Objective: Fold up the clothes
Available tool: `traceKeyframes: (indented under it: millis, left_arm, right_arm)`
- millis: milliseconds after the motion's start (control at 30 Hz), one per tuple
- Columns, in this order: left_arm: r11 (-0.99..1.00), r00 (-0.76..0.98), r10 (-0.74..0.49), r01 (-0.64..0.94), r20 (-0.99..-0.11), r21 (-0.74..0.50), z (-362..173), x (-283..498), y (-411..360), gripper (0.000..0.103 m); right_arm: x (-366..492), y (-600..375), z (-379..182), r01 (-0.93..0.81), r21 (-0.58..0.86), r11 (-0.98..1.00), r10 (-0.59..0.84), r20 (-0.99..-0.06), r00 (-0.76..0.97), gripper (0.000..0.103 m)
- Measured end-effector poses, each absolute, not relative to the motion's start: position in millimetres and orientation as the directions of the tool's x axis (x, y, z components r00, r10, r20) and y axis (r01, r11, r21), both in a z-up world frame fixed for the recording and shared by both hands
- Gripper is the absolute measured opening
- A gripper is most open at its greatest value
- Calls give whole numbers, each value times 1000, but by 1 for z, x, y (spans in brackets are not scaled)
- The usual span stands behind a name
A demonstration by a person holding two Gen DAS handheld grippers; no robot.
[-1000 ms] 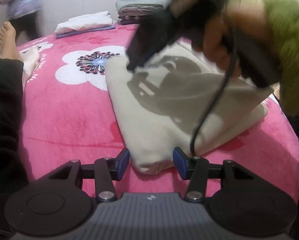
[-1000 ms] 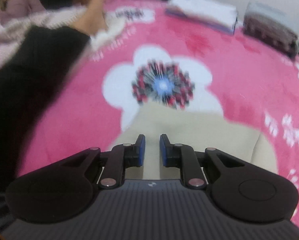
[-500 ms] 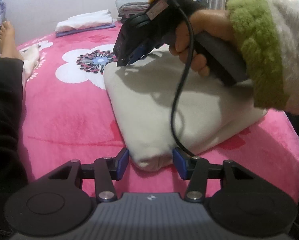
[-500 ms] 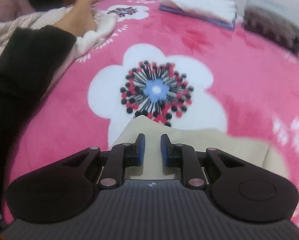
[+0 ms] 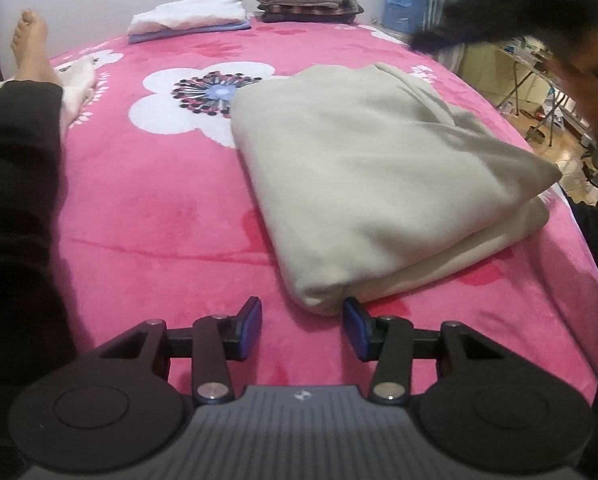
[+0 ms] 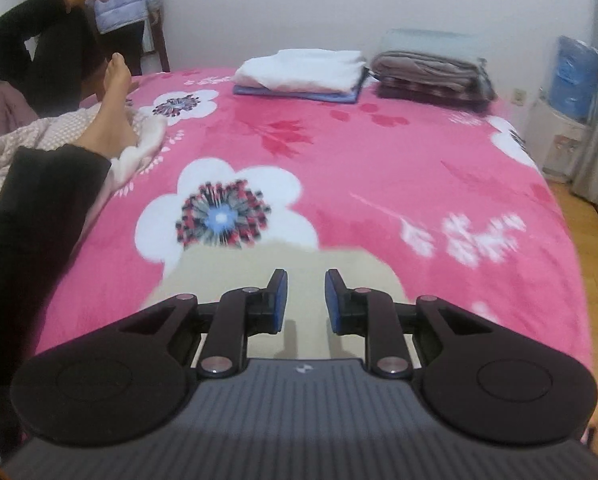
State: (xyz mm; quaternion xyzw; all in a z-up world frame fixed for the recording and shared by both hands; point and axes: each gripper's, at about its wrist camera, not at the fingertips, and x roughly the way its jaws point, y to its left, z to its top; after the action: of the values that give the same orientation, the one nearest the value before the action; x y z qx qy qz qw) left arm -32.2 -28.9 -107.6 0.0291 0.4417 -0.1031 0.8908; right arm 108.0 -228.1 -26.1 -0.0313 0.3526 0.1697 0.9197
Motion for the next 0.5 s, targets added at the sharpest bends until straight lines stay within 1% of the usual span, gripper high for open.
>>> traceKeyframes:
  millis: [67,133,233,300,367,433,500]
  left_arm:
    - [980,603,-139,198,-786,-21,-101,-37,-25,47]
    - [984,631,-113,179,-768,2,-92,-41,-23,47]
    - [988,681,-70,146,-729,41,-76,-44,-19,47]
    - [989,718,-56,137,-693,63,-64,-46,-20,47]
    - [986,748,-48,143,-662,90,-54,-45,-25,47]
    - [978,764,-46,167,-644,127,-51,-39,-35,47]
    - [971,756,-58,194,-652,139,-56,-30,-49,47]
  right_arm:
    - [90,-240,-33,-322,60,945,278,-667,691,20]
    - [77,-250,-52,-293,61,954,251,-694,675,20]
    - [69,-257,-108,-272,16,962,188,-762,620,20]
    - [63,-268,-115,-237,90,967,228,-719,657,20]
    - [62,-277,-110,-198,163,967,254,-707,660,20]
    - [54,-279,-100,-201,161,966,256,-682,685,20]
    - [41,-280,-85,-210,150,966,257,-644,720,20]
